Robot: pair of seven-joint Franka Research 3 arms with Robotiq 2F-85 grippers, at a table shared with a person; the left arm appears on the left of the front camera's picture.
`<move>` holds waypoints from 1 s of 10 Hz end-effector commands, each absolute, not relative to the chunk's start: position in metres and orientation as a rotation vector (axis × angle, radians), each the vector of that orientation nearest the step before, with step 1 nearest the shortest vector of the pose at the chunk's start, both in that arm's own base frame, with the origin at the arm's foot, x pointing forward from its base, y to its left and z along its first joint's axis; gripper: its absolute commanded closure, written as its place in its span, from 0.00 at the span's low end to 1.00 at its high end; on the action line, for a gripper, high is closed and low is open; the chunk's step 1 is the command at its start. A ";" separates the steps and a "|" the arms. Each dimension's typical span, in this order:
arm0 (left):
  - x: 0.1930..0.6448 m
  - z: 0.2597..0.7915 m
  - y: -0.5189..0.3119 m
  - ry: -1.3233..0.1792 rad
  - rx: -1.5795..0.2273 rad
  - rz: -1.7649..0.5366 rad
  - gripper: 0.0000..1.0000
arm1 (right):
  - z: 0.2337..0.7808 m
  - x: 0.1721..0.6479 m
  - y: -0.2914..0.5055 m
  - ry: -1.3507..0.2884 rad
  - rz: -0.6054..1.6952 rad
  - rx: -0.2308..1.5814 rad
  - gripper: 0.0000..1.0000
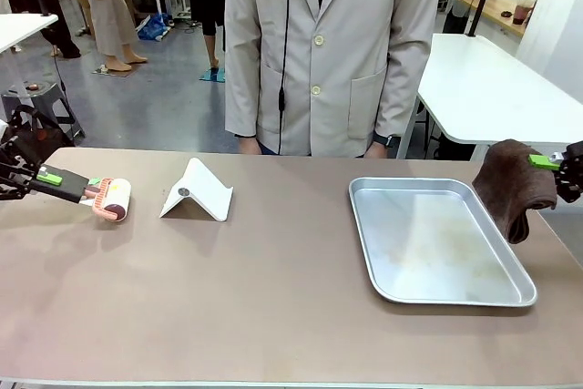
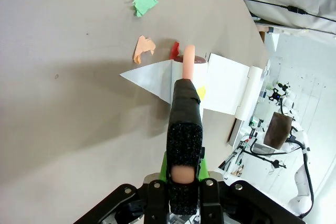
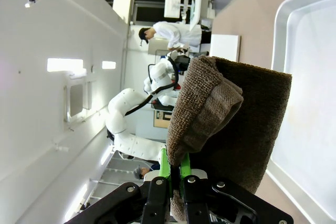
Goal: Clean the surface of the table.
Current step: Clean the area not pointed to by the person.
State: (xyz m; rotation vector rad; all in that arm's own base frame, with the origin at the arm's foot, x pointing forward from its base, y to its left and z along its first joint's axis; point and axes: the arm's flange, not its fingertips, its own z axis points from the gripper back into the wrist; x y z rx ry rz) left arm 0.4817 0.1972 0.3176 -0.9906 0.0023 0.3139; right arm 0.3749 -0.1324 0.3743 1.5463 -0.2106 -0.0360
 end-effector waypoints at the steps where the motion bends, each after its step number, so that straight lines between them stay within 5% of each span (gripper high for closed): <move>1: 0.481 0.314 0.205 -0.013 -1.005 0.288 0.99 | 0.379 0.375 -0.132 -0.207 -0.040 1.547 0.93; 5: 0.473 0.296 0.230 -0.032 -1.061 0.259 0.99 | 0.379 0.375 -0.132 -0.207 -0.040 1.547 0.93; 10: 0.464 0.294 0.284 -0.093 -0.925 0.329 0.99 | 0.379 0.375 -0.132 -0.207 -0.040 1.547 0.93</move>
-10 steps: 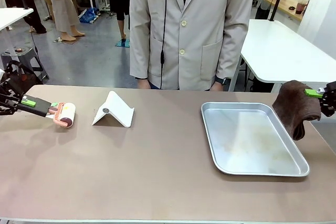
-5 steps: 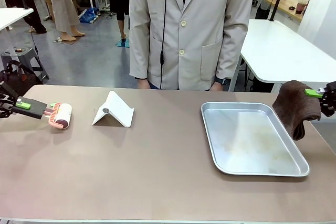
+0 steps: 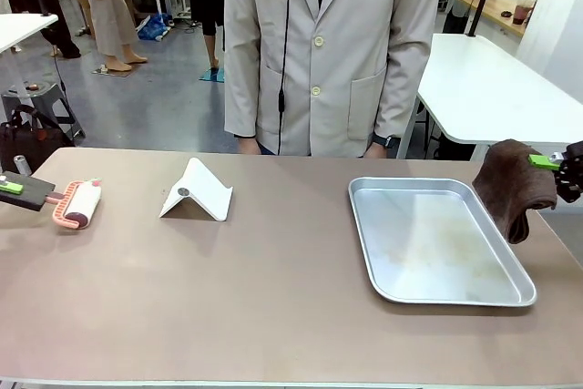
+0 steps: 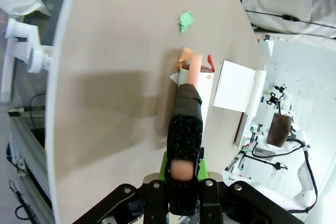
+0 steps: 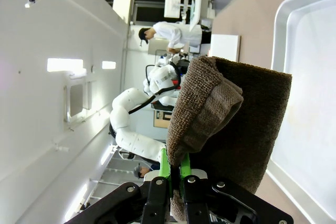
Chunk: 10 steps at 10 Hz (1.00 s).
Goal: Clean the surface of the table.
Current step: Clean the area not pointed to by the person.
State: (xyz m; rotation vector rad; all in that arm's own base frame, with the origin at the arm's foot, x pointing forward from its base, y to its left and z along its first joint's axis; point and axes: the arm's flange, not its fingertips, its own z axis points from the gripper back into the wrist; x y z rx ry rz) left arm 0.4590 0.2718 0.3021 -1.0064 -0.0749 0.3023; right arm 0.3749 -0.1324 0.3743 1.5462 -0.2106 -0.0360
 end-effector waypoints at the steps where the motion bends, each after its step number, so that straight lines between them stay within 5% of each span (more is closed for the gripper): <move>1: 0.462 0.295 0.294 -0.081 -0.909 0.330 0.99 | 0.379 0.375 -0.132 -0.207 -0.040 1.547 0.93; 5: 0.456 0.298 0.327 -0.128 -0.946 0.353 0.99 | 0.379 0.375 -0.132 -0.207 -0.040 1.547 0.93; 10: 0.412 0.369 0.345 -0.330 -1.140 0.244 0.99 | 0.379 0.375 -0.132 -0.207 -0.040 1.547 0.93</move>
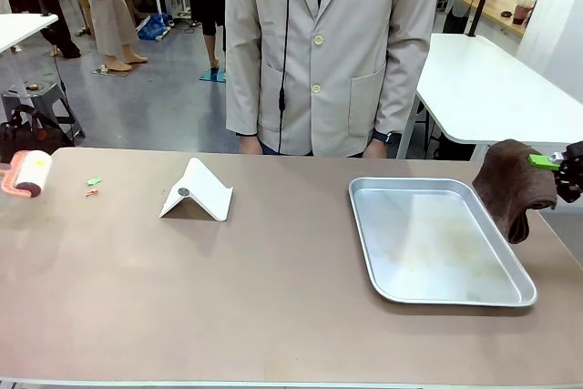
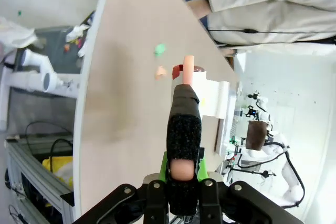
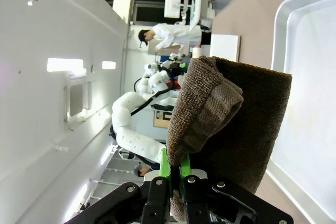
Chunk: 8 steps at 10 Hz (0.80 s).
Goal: Clean the surface of the table.
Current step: Clean the area not pointed to by the person.
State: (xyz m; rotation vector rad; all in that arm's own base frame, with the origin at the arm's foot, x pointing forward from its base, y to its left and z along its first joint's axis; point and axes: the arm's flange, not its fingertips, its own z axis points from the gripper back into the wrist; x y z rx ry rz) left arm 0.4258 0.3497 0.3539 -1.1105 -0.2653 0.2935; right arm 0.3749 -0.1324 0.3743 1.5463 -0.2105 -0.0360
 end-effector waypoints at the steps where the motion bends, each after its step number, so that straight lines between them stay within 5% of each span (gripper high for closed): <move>1: 0.400 0.382 0.342 -0.352 -1.147 0.206 0.99 | 0.379 0.375 -0.132 -0.207 -0.040 1.547 0.93; 8: 0.316 0.413 0.311 -0.361 -1.083 0.254 0.99 | 0.379 0.375 -0.132 -0.207 -0.040 1.547 0.93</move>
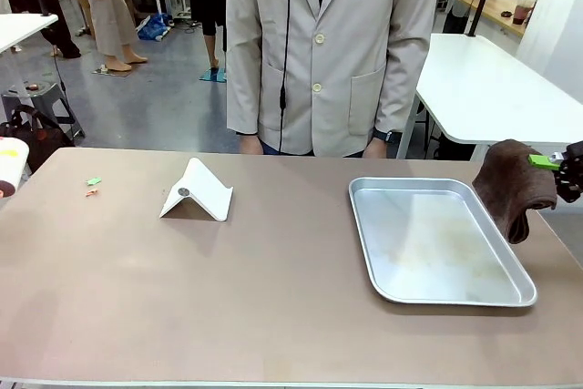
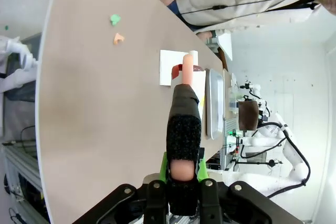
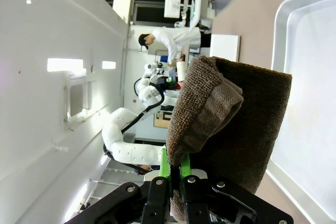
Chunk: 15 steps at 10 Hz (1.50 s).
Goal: Clean the surface of the table.
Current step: Clean the area not pointed to by the person.
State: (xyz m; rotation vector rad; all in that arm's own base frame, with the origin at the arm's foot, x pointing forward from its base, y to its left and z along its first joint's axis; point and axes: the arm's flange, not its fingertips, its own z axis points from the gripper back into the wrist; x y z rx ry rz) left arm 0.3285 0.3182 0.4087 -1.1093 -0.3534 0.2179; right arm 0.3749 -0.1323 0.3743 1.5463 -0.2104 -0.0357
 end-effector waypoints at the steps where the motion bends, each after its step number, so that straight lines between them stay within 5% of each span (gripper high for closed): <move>1: 0.342 0.410 0.320 -0.351 -1.128 0.201 0.99 | 0.379 0.375 -0.132 -0.207 -0.040 1.547 0.93; 5: 0.342 0.410 0.320 -0.351 -1.128 0.201 0.99 | 0.379 0.375 -0.132 -0.207 -0.040 1.547 0.93; 6: 0.341 0.405 0.315 -0.334 -1.107 0.202 0.79 | 0.379 0.375 -0.132 -0.207 -0.040 1.547 0.93; 15: 0.498 0.362 0.348 -0.189 -1.003 0.481 0.79 | 0.379 0.375 -0.132 -0.207 -0.040 1.547 0.93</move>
